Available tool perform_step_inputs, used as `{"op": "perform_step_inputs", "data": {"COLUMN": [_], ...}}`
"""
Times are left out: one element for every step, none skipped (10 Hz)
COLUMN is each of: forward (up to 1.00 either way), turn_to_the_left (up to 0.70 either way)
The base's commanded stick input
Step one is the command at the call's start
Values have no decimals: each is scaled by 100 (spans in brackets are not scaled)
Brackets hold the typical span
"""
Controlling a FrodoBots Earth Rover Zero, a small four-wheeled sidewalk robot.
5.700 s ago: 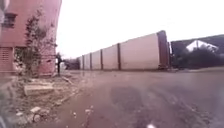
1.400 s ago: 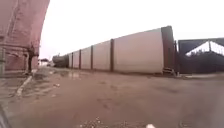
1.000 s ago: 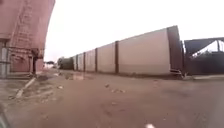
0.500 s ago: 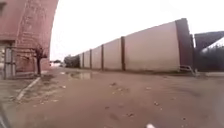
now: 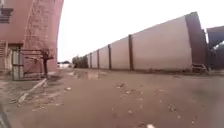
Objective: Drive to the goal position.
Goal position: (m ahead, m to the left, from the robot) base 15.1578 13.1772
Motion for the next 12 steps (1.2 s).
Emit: {"op": "perform_step_inputs", "data": {"forward": [45, 45, 45, 45, 45, 45, 45, 45, 45, 45, 45, 45], "turn_to_the_left": [27, 27, 27, 27, 27, 27, 27, 27, 27, 27, 27, 27]}}
